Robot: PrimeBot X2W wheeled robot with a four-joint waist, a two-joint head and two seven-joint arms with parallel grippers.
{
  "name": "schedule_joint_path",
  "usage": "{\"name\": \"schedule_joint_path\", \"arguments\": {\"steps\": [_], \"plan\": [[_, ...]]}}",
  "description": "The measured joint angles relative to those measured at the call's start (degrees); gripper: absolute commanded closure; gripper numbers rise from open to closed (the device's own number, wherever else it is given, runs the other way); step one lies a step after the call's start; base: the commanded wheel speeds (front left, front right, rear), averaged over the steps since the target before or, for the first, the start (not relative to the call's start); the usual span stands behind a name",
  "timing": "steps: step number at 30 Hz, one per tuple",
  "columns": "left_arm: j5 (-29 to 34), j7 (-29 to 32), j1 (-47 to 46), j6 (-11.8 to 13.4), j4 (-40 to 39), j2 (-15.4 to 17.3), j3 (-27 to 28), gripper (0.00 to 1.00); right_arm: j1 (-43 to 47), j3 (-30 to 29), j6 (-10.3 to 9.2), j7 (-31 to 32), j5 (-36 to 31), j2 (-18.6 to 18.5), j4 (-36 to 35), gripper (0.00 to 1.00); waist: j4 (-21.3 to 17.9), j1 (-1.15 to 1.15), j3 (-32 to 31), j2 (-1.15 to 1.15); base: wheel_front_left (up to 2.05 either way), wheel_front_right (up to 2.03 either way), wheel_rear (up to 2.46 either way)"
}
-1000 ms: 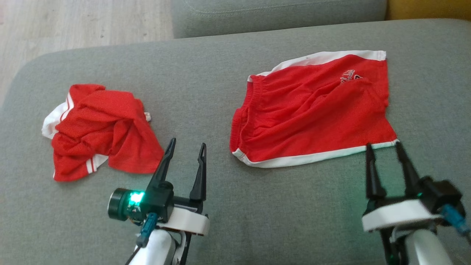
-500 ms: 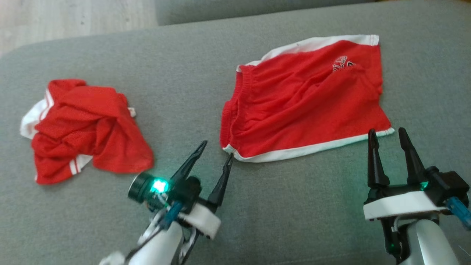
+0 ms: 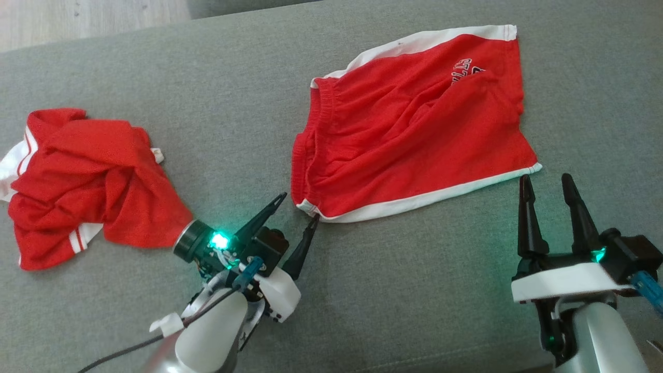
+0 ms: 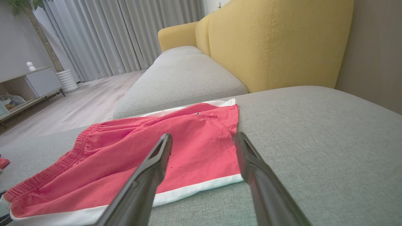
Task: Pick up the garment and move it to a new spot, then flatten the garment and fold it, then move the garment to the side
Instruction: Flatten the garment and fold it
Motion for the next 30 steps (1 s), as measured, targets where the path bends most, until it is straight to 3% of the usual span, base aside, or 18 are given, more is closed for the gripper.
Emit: {"name": "schedule_joint_path", "arguments": {"steps": [14,16,17,18,30], "plan": [[-0.09,-1.54,-1.44,-0.89,3.15,0.00,-1.72,0.02,-0.29,0.01,0.00,0.00,0.15,0.00,0.87,0.00,-1.02,0.00,0.56,0.00,0.00,0.00,0.00],[-0.24,-1.54,-1.96,-1.02,3.34,-0.09,-1.91,0.61,-0.32,0.00,0.00,0.00,0.15,0.00,0.89,0.00,-1.17,0.00,0.72,0.00,0.00,0.00,0.00],[-0.24,-1.55,-2.23,-1.13,3.35,-0.13,-1.93,0.96,-0.38,-0.01,0.00,0.00,0.15,0.00,0.90,0.00,-1.22,0.00,0.82,0.00,0.00,0.00,0.00],[-0.24,-1.78,-2.46,-1.44,3.42,-0.13,-1.97,1.00,-0.46,-0.03,0.00,0.00,0.15,0.00,0.91,0.00,-1.23,0.00,0.91,0.00,0.00,0.00,0.00],[-1.74,-3.97,-3.07,-0.56,2.89,-0.91,-2.45,1.00,-1.33,-3.05,0.00,0.38,-1.64,0.03,5.35,0.00,0.75,-0.01,0.24,0.00,0.00,0.00,0.00]]}}
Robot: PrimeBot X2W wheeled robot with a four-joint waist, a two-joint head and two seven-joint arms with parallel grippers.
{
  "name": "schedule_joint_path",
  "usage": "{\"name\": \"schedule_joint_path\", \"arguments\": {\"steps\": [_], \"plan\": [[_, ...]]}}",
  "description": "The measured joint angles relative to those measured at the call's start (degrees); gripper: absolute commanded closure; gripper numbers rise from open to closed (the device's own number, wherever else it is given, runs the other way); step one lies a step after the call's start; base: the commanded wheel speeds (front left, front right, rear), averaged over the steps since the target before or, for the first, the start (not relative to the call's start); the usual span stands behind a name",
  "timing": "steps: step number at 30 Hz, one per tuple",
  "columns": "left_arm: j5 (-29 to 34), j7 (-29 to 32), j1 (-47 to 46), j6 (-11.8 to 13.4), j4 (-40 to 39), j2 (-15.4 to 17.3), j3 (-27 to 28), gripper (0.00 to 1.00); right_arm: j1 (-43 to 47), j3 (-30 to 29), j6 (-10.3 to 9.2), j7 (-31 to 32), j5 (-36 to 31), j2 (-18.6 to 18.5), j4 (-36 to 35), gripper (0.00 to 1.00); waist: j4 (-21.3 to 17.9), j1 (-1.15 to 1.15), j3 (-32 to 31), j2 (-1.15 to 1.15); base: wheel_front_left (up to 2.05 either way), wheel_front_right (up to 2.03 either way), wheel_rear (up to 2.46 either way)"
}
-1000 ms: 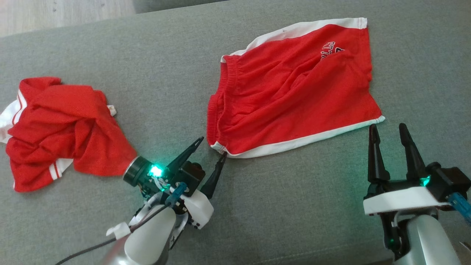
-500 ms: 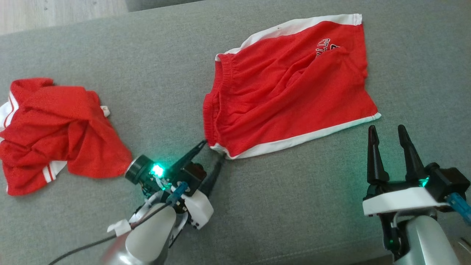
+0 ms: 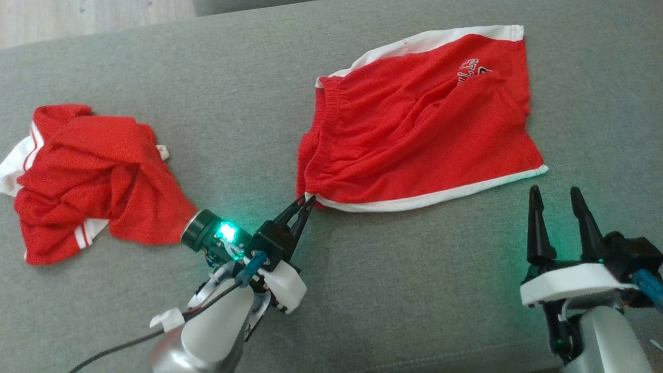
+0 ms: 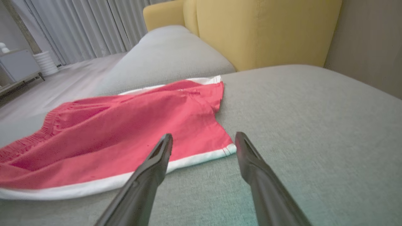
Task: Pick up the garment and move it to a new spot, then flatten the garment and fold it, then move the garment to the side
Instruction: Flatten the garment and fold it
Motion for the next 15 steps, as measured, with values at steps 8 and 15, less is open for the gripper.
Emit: {"name": "schedule_joint_path", "arguments": {"steps": [8,15], "plan": [[-0.44,-0.58,0.04,1.11,-2.38,-0.04,-0.63,1.00,-7.44,-7.16,0.00,8.04,-5.21,0.01,11.43,0.00,1.57,0.00,-0.12,0.00,0.00,0.00,0.00],[-0.43,-0.59,0.07,1.21,-4.05,-0.08,-1.33,1.00,-12.94,-11.37,0.01,11.37,-11.01,0.00,17.71,0.00,2.40,0.00,0.21,0.00,0.00,0.00,0.00]]}}
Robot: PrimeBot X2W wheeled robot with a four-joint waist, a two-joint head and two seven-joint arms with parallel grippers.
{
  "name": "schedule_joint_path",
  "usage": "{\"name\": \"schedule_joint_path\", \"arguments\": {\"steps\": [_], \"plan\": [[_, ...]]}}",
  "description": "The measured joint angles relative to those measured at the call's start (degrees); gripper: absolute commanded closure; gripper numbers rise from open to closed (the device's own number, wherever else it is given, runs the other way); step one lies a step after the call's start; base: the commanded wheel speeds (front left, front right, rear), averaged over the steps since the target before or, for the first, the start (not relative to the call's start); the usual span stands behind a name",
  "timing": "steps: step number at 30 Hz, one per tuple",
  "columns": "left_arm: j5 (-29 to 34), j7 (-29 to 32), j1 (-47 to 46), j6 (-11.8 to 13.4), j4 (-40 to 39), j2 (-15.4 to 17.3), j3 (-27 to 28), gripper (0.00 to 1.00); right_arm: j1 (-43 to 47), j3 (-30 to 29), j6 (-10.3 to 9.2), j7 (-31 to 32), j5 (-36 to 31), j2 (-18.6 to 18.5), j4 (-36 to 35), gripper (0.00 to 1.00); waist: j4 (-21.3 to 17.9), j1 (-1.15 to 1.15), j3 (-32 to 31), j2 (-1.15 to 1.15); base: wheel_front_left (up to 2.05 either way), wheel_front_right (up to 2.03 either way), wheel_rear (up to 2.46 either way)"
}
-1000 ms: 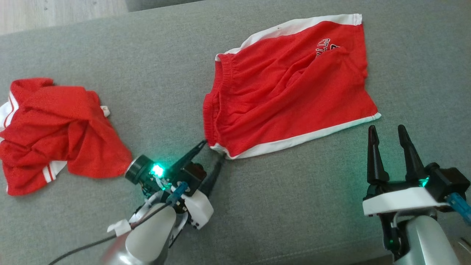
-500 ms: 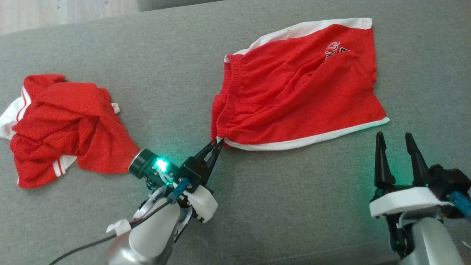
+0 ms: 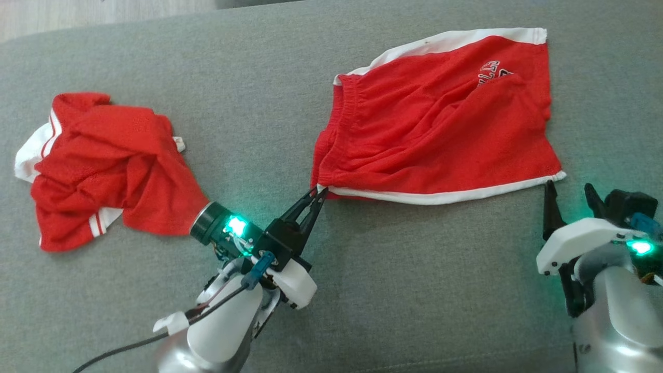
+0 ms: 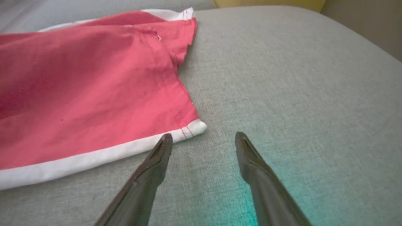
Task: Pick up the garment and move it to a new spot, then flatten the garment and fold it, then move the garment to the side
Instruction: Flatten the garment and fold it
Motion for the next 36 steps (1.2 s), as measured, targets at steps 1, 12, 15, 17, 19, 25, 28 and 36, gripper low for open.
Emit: {"name": "schedule_joint_path", "arguments": {"steps": [1,12,15,17,19,25,28,36], "plan": [[0.00,0.00,0.00,0.01,-0.21,-0.01,-0.09,1.00,-0.69,-0.60,0.00,0.66,-0.89,0.00,1.05,0.00,0.14,0.00,0.12,0.00,0.00,0.00,0.00],[-0.60,0.00,-0.01,0.53,-1.48,-0.05,-1.27,1.00,-7.38,-4.72,0.00,1.08,-5.70,-0.03,8.65,0.00,1.54,0.00,1.40,0.00,0.00,0.00,0.00],[-0.62,0.00,-0.01,0.55,-1.49,-0.07,-1.67,1.00,-8.06,-5.55,0.00,0.37,-5.82,-0.03,9.79,0.00,1.69,0.00,1.45,0.00,0.00,0.00,0.00],[-0.63,0.00,-0.01,0.79,-1.48,-0.07,-1.68,1.00,-8.08,-6.28,0.00,-0.52,-6.03,-0.02,10.37,0.00,1.72,0.00,1.42,0.00,0.00,0.00,0.00],[-1.08,-0.03,-0.01,0.94,-1.48,-0.07,-1.72,1.00,-8.08,-6.69,0.00,-1.40,-5.87,-0.03,10.72,0.00,1.71,0.00,1.32,0.00,0.00,0.00,0.00],[-1.63,-0.45,-0.01,0.98,-1.43,-0.02,-1.78,1.00,-8.00,-5.77,-0.01,-3.10,-4.95,-0.02,11.15,0.00,1.34,0.00,1.04,0.00,0.00,0.00,0.00],[-1.75,-0.48,-0.01,1.01,-1.29,0.00,-1.83,1.00,-7.93,-5.98,0.00,-3.54,-4.46,-0.02,10.07,0.00,1.19,0.00,0.91,0.00,0.00,0.00,0.00],[-2.05,-0.51,-0.01,1.01,-0.86,0.02,-2.18,1.00,-7.85,-4.28,0.00,-3.91,-2.50,-0.07,7.97,0.00,1.16,0.00,0.84,0.00,0.00,0.00,0.00]]}}
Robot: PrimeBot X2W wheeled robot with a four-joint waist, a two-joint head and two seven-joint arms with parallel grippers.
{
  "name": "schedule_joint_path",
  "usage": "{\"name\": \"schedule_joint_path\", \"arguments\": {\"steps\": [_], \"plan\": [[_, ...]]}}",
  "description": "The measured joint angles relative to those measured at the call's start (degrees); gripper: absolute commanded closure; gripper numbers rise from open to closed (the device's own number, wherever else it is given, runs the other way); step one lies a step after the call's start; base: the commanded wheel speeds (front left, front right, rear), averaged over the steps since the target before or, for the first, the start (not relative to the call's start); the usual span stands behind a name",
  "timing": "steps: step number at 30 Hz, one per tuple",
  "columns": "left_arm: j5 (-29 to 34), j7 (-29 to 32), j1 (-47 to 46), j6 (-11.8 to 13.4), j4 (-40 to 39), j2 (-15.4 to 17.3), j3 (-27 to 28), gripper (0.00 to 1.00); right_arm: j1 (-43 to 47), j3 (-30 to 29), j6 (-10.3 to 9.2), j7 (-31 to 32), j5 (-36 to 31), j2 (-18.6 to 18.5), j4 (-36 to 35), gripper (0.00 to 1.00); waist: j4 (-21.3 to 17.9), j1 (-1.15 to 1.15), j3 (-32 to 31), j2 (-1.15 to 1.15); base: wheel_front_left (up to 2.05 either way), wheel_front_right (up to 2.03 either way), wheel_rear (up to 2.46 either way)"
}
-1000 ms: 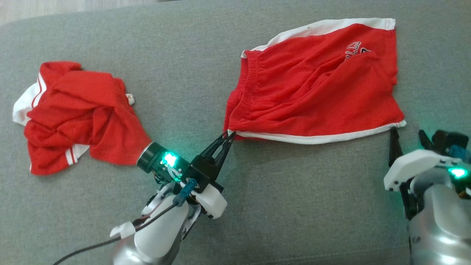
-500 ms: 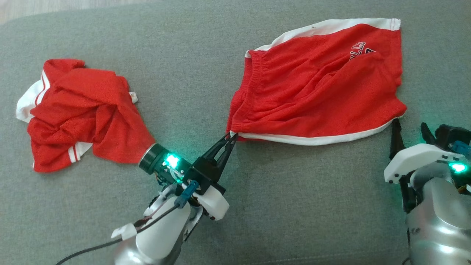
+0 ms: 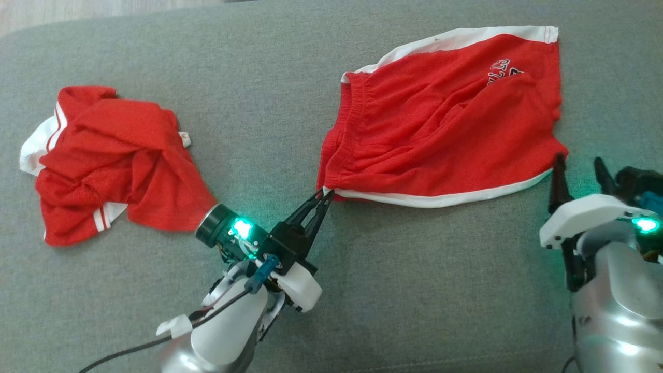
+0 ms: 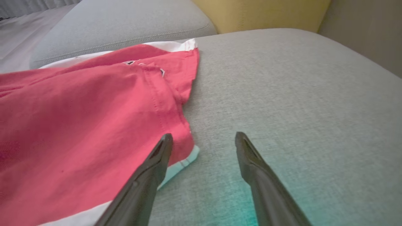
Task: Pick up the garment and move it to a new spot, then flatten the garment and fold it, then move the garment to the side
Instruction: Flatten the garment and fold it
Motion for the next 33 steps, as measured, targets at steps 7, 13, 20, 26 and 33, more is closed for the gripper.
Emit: {"name": "schedule_joint_path", "arguments": {"steps": [7,13,20,26,33], "plan": [[-0.49,-0.26,-0.07,0.02,0.14,0.03,-0.47,1.00,-0.04,0.42,0.00,2.60,-2.27,0.02,1.52,0.00,0.25,0.00,0.51,0.00,0.00,0.00,0.00],[-0.54,-0.26,-0.08,0.45,0.19,0.07,-1.30,1.00,-0.45,-1.43,0.00,3.00,-4.74,0.00,2.83,0.00,0.86,0.00,0.79,0.00,0.00,0.00,0.00],[-0.59,-0.25,-0.13,0.52,0.14,0.15,-1.53,1.00,-2.77,-2.32,0.00,2.90,-6.80,-0.11,5.28,0.00,1.19,-0.01,1.25,0.00,0.00,0.00,0.00],[-1.16,-0.25,-0.18,0.62,0.16,0.18,-1.66,1.00,-4.10,-2.34,0.00,2.16,-7.32,-0.09,7.57,1.00,1.28,0.00,1.13,0.00,0.00,0.00,0.00],[-2.08,-0.42,-0.14,1.33,0.71,0.76,-1.66,1.00,-4.35,-0.68,0.00,-0.98,-5.24,0.01,10.37,1.00,0.59,0.00,-1.23,0.00,0.00,0.00,0.00]]}}
